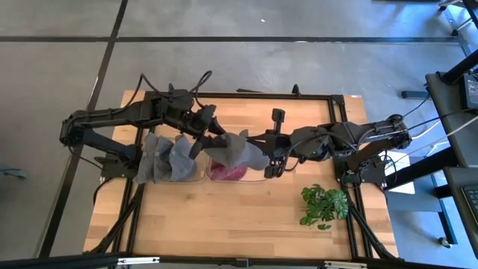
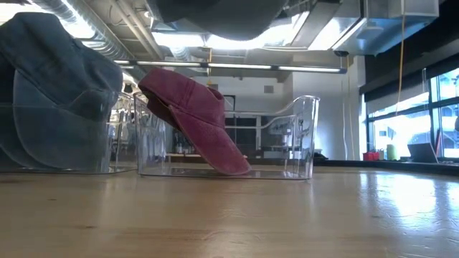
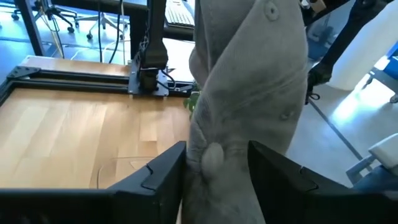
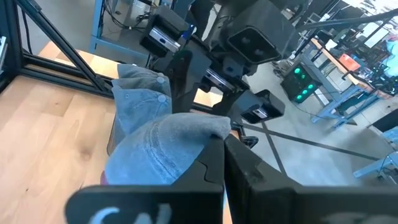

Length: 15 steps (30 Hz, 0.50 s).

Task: Pick & Place hat
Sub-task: Put the dark blue cap into the left transparent bin

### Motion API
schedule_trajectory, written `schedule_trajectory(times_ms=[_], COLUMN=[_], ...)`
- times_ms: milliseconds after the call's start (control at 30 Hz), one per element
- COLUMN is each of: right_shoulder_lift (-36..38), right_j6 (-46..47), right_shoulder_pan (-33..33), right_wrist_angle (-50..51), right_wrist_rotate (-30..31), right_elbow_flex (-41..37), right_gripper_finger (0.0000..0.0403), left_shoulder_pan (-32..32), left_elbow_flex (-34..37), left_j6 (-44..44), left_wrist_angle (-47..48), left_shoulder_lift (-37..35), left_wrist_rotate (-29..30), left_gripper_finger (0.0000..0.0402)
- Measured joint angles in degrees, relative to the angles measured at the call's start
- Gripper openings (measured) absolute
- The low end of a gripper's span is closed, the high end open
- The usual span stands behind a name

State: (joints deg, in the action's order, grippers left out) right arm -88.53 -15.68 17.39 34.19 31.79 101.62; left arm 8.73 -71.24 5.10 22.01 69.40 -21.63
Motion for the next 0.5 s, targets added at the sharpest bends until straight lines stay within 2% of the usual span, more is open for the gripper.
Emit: schedule_trajectory(times_ms=[333, 500], right_shoulder_lift=[0.02, 0.02], right_j6=[-0.02, -0.02], right_shoulder_pan=[0.0, -0.02], right_wrist_angle=[-0.02, 0.0], right_wrist_rotate=[0.04, 0.09], right_elbow_flex=[0.0, 0.0], right_gripper_finger=[0.0, 0.0], left_shoulder_pan=[0.0, 0.0], left_elbow_flex=[0.0, 0.0], left_j6=[0.33, 1.68], left_wrist_angle=[0.31, 0.45], left_shoulder_lift=[0.17, 0.16], left_wrist_rotate=[0.03, -0.13], left_gripper_finger=[0.0094, 0.004])
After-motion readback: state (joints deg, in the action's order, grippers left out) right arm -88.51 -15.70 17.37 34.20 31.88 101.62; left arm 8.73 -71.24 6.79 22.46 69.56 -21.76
